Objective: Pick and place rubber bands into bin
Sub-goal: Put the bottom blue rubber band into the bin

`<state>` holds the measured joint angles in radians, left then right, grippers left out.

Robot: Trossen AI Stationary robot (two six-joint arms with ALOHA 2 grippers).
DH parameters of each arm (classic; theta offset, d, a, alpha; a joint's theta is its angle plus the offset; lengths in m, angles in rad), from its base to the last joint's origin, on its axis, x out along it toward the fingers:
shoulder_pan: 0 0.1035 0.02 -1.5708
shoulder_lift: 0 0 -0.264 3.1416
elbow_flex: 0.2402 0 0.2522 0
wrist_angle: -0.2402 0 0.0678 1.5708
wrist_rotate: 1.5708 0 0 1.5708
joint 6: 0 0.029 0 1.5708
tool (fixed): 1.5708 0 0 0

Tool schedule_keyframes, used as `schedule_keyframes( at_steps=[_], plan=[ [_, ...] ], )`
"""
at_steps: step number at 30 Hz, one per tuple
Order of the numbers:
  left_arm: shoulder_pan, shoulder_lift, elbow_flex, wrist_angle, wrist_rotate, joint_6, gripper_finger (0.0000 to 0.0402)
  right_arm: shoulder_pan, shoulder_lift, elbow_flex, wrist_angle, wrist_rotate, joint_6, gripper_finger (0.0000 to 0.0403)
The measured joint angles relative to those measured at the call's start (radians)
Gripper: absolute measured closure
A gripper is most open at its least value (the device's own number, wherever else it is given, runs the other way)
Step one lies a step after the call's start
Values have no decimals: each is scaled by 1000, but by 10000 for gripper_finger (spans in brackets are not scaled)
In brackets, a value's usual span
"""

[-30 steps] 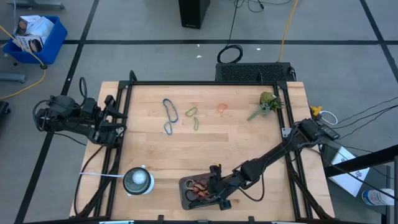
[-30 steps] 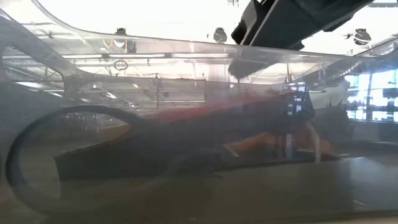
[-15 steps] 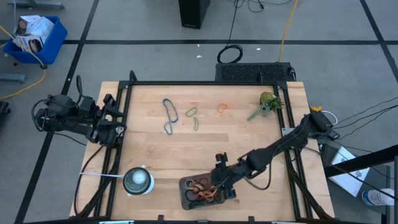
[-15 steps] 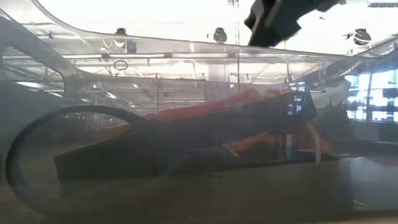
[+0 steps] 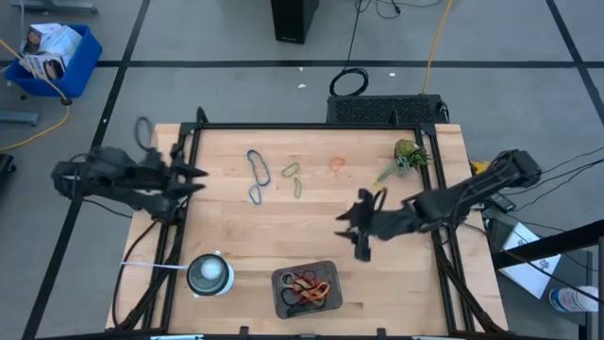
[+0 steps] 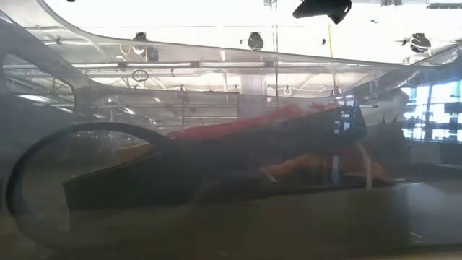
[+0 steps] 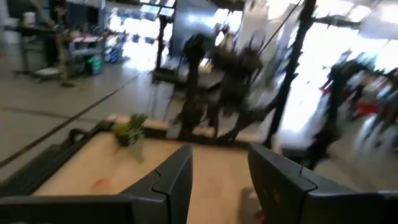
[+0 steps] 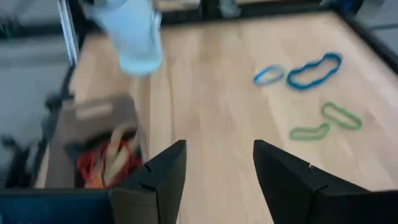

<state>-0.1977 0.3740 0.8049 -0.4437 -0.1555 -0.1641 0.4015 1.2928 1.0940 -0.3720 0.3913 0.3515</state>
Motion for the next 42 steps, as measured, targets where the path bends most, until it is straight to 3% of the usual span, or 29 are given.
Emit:
schedule_keyframes(
  at_steps=[8, 13, 21, 26, 38, 42],
  plan=[
    [37, 379, 87, -231, -29, 13, 240, -76, -165, -203, 282, -1, 4, 220],
    [105, 631, 170, -427, -29, 84, 240, -98, -190, -245, 314, -3, 25, 220],
    [254, 893, 239, -424, 157, 293, 240, -108, -189, -245, 317, -3, 32, 220],
    [315, 994, 227, -426, 186, 345, 240, -108, -189, -245, 315, -3, 49, 220],
    [392, 1161, 225, -415, 193, -29, 241, -115, -189, -245, 315, -2, 26, 220],
    [392, 1219, 225, -414, 158, -86, 241, -131, -189, -245, 315, -2, 30, 220]
  ],
)
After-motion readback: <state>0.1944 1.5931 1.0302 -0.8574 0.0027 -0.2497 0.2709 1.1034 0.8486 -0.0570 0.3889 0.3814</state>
